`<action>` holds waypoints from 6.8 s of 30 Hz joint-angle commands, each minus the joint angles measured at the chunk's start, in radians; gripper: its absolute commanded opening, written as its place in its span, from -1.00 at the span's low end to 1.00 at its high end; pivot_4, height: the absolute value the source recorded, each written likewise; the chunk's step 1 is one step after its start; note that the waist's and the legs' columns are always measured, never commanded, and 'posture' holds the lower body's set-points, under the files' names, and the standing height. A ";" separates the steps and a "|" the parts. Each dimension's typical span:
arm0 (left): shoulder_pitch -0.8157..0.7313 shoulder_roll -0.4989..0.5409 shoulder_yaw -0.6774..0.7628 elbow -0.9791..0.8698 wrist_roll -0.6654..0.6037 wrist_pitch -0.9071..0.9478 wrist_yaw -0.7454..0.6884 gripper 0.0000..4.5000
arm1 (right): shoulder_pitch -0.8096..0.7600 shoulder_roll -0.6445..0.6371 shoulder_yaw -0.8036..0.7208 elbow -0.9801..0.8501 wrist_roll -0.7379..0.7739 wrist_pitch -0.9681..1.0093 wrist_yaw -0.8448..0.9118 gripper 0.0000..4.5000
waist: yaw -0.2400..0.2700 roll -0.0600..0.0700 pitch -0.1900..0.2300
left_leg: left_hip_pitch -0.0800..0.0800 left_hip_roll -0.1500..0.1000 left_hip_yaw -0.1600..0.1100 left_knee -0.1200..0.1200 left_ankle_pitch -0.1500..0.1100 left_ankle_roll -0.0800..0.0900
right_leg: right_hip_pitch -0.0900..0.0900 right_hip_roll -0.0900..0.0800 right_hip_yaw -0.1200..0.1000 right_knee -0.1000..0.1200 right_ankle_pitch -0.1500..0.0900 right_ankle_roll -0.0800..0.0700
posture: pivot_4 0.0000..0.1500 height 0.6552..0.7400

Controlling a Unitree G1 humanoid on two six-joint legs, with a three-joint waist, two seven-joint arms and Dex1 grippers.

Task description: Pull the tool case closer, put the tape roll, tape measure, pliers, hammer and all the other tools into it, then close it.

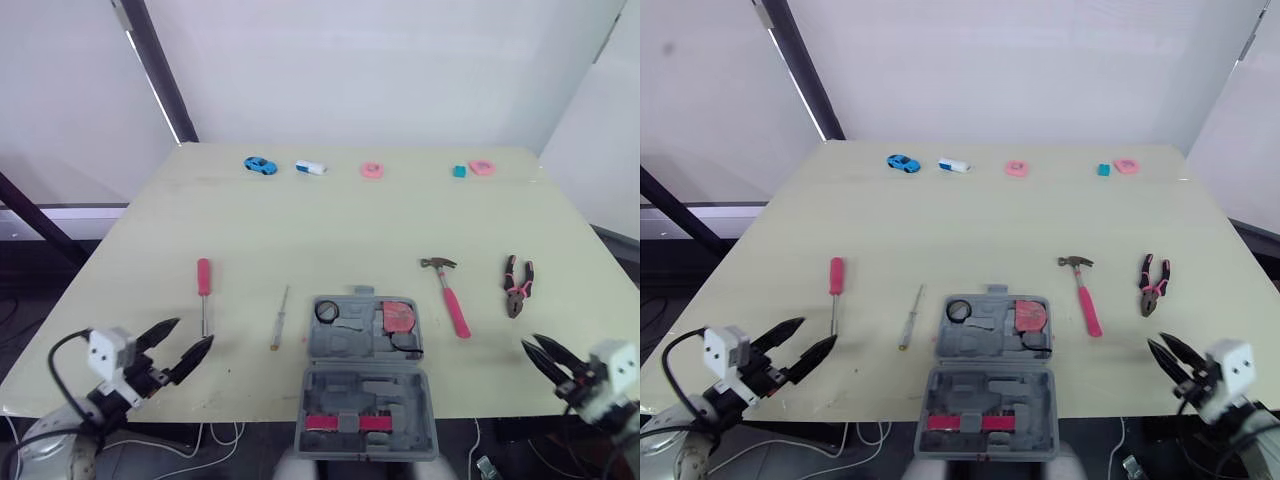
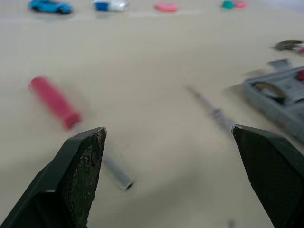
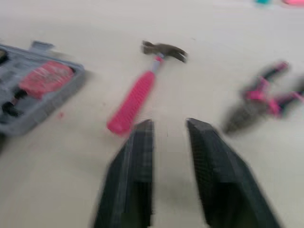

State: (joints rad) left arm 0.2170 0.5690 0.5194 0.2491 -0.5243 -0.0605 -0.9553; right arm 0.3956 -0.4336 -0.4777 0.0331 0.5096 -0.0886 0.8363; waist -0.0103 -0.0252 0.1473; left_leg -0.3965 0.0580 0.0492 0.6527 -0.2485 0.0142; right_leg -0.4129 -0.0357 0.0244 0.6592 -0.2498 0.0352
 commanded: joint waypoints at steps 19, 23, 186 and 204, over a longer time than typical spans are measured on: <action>-0.045 0.062 -0.097 -0.037 0.056 -0.059 -0.118 1.00 | -0.061 0.083 -0.034 0.078 -0.021 -0.096 -0.099 0.97 | -0.003 0.004 0.001 | 0.001 0.004 0.000 -0.001 0.000 0.000 | -0.001 -0.002 0.002 -0.001 0.002 -0.004 | 1.00 1.00; -0.085 0.088 -0.157 -0.079 0.083 -0.071 -0.160 1.00 | -0.135 0.085 0.011 0.033 -0.045 -0.020 -0.201 0.97 | -0.002 0.004 0.001 | 0.001 0.003 0.000 -0.001 0.000 0.000 | -0.001 -0.002 0.001 0.000 0.002 -0.004 | 1.00 1.00; -0.344 0.291 -0.373 -0.264 -0.002 0.106 -0.558 1.00 | -0.872 0.021 0.935 -0.062 -0.458 0.393 0.167 0.29 | -0.003 0.001 0.011 | -0.006 0.000 0.000 0.002 0.000 0.000 | -0.006 0.003 -0.002 0.004 0.005 -0.001 | 1.00 1.00; -0.324 0.281 -0.372 -0.299 -0.002 0.122 -0.535 1.00 | -0.828 0.070 1.033 0.311 -0.570 0.435 0.165 -0.98 | -0.005 -0.002 0.004 | 0.004 0.000 0.000 0.002 0.000 0.000 | 0.003 0.003 -0.001 0.004 0.004 -0.002 | 1.00 1.00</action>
State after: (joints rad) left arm -0.1115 0.8527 0.1439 -0.0231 -0.5139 0.0610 -1.4969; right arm -0.4861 -0.3550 0.4938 0.2181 -0.0025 0.2408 0.9960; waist -0.0158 -0.0274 0.1517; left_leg -0.3924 0.0576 0.0490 0.6544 -0.2482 0.0143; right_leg -0.4098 -0.0326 0.0231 0.6633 -0.2469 0.0316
